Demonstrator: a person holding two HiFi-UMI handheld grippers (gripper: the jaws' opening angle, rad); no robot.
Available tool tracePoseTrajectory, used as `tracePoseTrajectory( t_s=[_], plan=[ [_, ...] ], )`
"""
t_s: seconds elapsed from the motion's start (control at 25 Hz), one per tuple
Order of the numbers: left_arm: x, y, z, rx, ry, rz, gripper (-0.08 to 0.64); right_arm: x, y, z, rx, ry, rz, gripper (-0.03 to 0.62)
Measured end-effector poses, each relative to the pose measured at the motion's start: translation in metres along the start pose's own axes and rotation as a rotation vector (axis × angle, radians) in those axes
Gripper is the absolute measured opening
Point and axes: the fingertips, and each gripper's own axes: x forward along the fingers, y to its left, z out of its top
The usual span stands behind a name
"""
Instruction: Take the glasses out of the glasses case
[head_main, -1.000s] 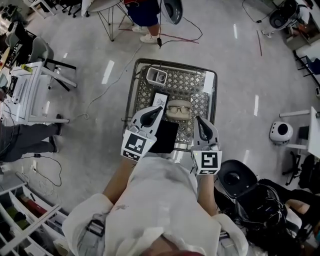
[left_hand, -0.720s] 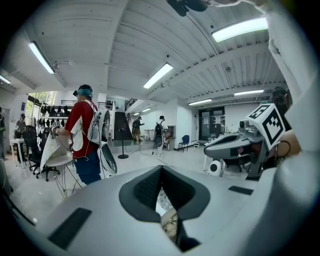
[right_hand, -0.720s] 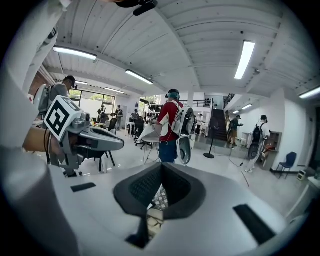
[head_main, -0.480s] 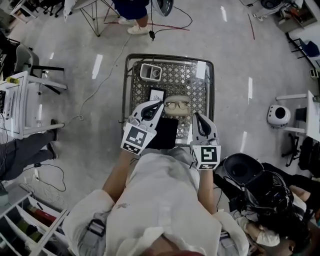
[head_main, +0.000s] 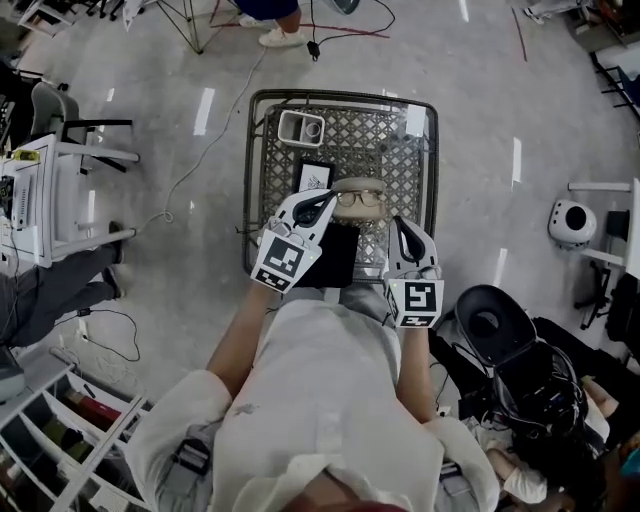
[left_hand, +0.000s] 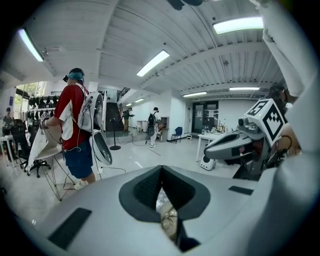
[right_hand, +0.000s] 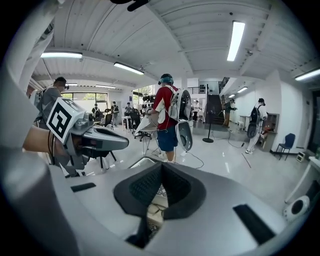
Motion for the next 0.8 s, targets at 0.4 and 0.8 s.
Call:
tracePoseTrajectory(
  t_s=[0.4, 0.8],
  plan=[
    [0.043, 0.003, -0.044, -0.073, 0.104, 0.079, 0.012, 0.038, -0.020, -0.057, 0.045, 0.084, 0.103, 0.006],
    [0.067, 0.000, -0.078, -0.070, 0.185, 0.072, 0.012, 0.057, -0.021, -0.089, 0.064, 0.135, 0.159, 0.006]
  ],
)
